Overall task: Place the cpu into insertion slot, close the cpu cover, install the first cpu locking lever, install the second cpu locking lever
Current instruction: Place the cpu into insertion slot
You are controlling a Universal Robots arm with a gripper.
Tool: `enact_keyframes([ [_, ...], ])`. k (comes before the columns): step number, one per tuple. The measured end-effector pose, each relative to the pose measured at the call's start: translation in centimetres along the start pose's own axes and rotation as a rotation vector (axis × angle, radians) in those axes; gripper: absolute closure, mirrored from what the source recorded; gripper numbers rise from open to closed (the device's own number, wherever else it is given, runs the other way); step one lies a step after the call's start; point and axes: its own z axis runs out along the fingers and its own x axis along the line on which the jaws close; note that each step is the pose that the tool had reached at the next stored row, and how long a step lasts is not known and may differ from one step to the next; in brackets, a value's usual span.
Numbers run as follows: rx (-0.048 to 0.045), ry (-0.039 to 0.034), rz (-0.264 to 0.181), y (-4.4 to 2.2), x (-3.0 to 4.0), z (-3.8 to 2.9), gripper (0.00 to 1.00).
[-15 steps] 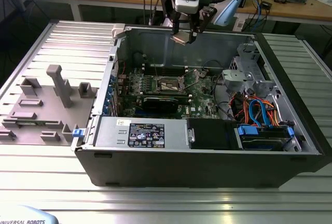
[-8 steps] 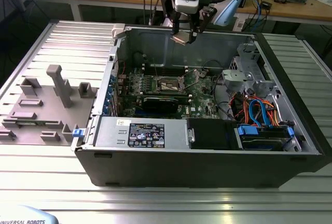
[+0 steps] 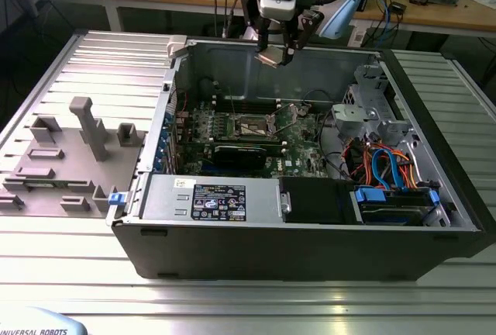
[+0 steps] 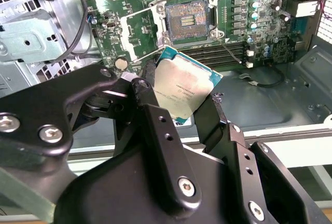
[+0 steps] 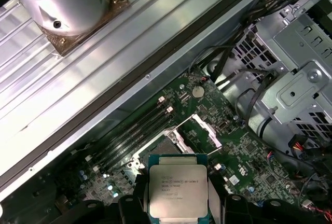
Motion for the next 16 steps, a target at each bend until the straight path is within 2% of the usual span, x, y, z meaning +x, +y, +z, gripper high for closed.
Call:
enact_keyframes([
  [5,-0.0002,-0.0013,0.014,0.00,0.00,0.00,0.46],
  [16,-0.0003,-0.0015,0.016,0.00,0.00,0.00,0.46],
])
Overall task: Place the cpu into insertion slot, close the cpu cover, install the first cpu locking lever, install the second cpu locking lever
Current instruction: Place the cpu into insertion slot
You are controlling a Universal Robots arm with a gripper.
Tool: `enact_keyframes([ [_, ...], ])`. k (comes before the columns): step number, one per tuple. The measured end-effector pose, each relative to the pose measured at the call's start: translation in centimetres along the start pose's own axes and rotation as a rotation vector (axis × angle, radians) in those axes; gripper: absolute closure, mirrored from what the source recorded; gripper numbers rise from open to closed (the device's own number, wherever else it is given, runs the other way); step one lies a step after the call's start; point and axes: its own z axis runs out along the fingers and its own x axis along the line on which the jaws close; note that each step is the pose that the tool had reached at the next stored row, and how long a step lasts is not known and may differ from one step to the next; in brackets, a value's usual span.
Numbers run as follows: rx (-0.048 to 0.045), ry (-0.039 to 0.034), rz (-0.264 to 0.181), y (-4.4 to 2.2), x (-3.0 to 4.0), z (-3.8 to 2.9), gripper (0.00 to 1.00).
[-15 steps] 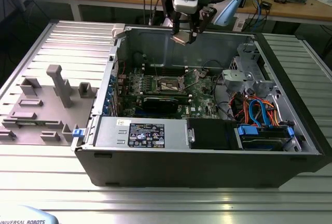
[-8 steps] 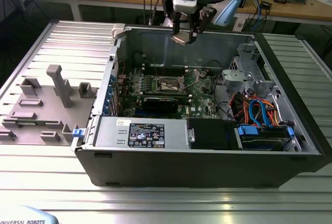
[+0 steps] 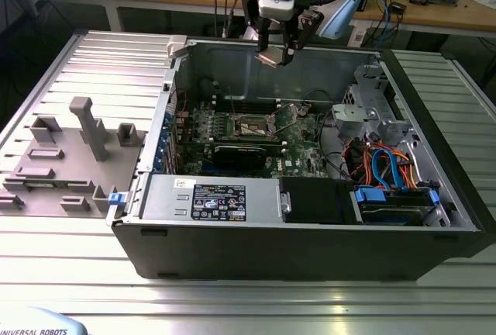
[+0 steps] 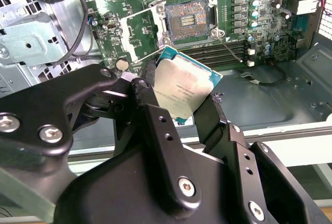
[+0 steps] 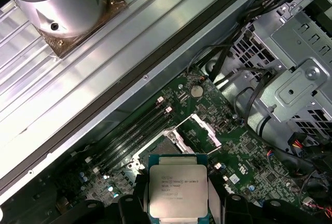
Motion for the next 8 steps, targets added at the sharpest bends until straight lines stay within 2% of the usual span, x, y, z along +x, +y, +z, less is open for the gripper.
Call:
enact_keyframes([
  [5,0.0000,0.0000,0.000,0.00,0.00,0.00,0.46],
  [8,-0.0008,-0.0031,0.036,0.00,0.00,0.02,0.46],
])
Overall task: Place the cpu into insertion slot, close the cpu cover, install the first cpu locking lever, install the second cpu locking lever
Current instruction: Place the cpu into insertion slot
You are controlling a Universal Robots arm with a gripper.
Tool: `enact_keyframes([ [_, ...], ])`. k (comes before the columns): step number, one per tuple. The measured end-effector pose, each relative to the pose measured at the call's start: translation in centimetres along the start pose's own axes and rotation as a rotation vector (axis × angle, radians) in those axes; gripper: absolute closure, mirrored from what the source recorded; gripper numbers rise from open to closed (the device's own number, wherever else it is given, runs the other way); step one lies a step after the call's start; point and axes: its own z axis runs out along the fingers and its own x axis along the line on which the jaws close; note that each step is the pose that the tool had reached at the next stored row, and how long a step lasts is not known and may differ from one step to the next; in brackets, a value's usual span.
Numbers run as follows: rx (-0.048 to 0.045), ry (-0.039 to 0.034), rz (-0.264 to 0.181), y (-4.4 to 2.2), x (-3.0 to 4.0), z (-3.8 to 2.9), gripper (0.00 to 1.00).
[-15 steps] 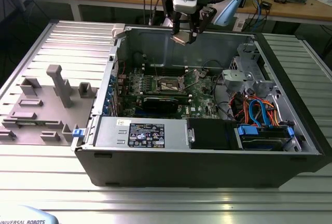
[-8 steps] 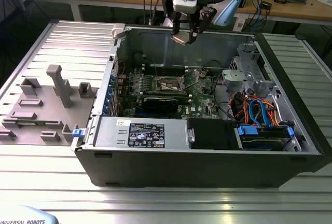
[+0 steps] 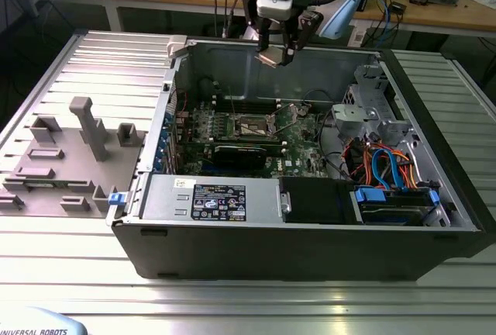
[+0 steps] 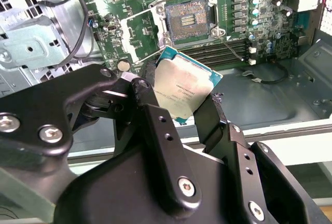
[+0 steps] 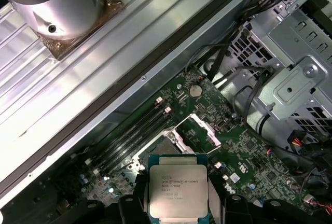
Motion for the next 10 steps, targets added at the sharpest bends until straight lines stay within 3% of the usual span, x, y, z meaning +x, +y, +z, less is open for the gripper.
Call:
enact_keyframes([
  [7,-0.0009,-0.0050,0.056,0.00,0.00,0.04,0.46],
  [10,-0.0009,-0.0052,0.058,0.00,0.00,0.04,0.46],
])
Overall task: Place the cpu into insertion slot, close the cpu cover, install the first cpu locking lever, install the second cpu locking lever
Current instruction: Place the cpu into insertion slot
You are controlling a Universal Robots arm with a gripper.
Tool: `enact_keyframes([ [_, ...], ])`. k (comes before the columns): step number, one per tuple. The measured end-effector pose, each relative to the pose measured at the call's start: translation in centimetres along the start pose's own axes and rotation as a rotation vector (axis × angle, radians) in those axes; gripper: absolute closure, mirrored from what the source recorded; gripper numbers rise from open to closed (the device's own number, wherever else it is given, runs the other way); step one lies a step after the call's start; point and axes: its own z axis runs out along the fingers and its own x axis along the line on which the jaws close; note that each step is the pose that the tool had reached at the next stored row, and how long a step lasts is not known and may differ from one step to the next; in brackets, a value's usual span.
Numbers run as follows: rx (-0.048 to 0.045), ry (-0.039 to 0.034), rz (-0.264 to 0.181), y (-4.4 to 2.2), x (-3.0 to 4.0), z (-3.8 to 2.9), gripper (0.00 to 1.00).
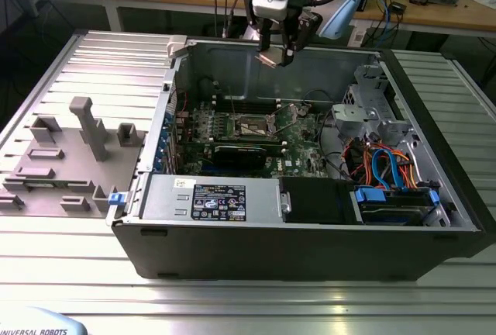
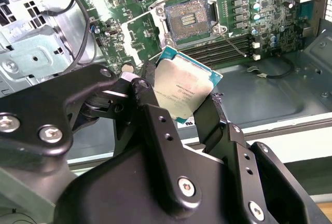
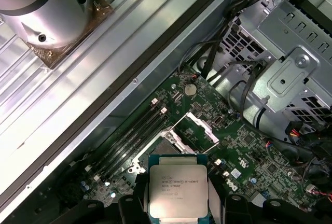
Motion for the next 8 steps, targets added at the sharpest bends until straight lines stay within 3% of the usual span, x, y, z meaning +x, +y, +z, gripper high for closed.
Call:
enact_keyframes([
  [8,-0.0002,-0.0003,0.003,0.00,0.00,0.00,0.46],
])
